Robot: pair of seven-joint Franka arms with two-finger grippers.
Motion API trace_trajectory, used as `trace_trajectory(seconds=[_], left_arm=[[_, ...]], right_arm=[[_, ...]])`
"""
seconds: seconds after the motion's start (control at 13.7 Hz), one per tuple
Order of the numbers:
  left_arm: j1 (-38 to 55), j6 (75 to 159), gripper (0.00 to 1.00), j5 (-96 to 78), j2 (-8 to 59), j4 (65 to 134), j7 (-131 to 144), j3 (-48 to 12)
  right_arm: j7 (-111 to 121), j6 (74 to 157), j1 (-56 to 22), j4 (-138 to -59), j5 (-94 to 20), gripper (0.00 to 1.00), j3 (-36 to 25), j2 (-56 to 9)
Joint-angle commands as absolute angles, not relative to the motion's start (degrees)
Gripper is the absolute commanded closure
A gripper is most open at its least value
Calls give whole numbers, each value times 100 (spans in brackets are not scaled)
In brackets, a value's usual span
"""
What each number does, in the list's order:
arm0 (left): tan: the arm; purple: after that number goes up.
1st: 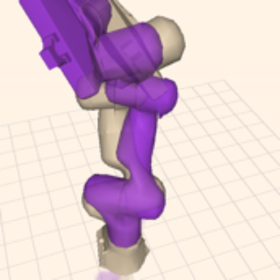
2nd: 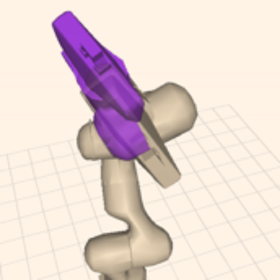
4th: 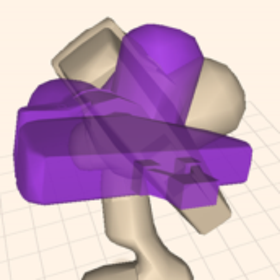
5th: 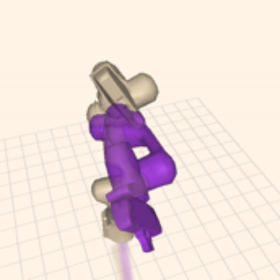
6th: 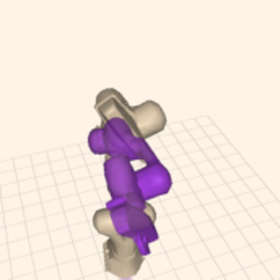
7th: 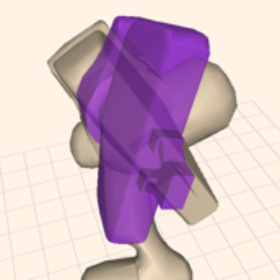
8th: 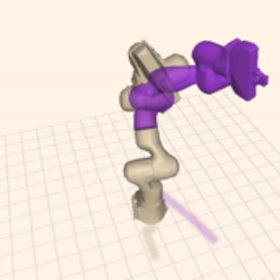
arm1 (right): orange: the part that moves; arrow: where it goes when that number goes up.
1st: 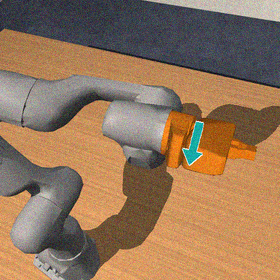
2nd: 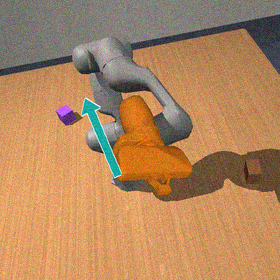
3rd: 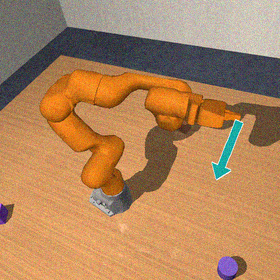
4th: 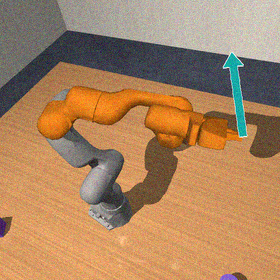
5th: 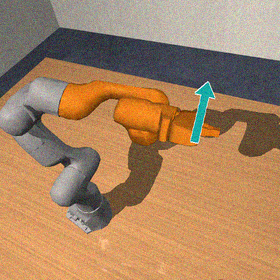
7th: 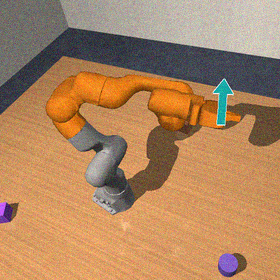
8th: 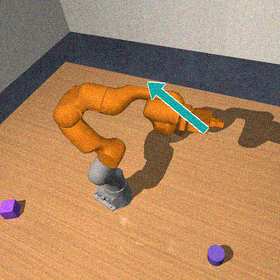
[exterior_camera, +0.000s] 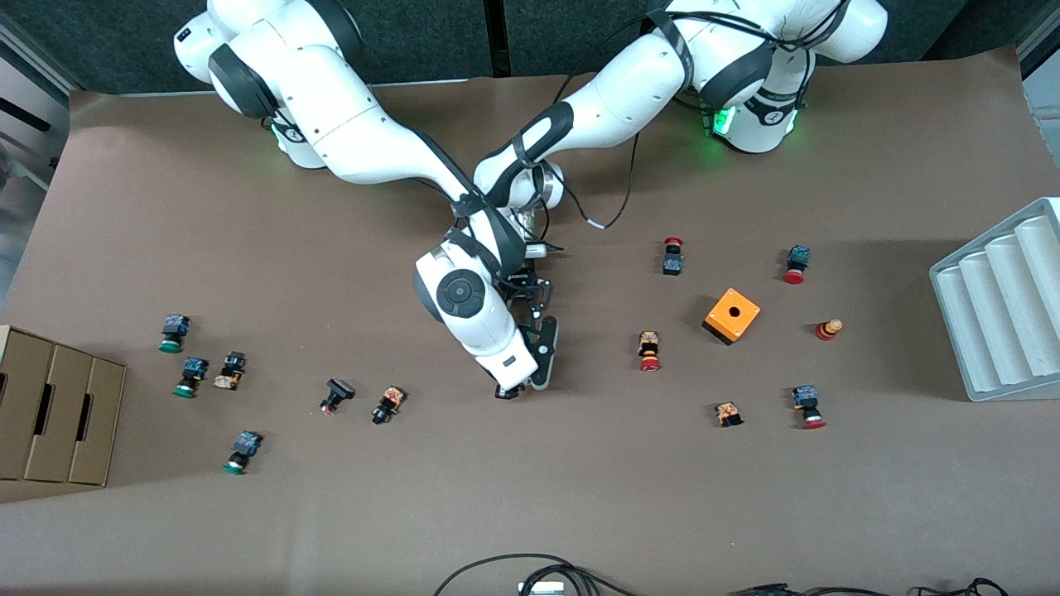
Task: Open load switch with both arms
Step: 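Push the white lever toward the switch body with the right gripper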
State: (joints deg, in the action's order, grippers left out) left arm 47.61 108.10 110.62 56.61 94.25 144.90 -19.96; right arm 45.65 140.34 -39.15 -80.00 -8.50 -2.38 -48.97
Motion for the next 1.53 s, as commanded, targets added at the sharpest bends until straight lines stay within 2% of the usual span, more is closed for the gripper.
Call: trace_trajectory(seconds=[0.0, 1.46], left_arm=[[4834, 10951, 58, 11259, 5836, 9211, 14493, -1934], [4834, 10960, 58, 11259, 5845, 9211, 14484, -1934]], right_arm=[[4641, 13825, -4008, -8297, -1002, 62, -281, -4650], [4623, 13368, -4034, -8385, -1011, 62, -281, -4342]])
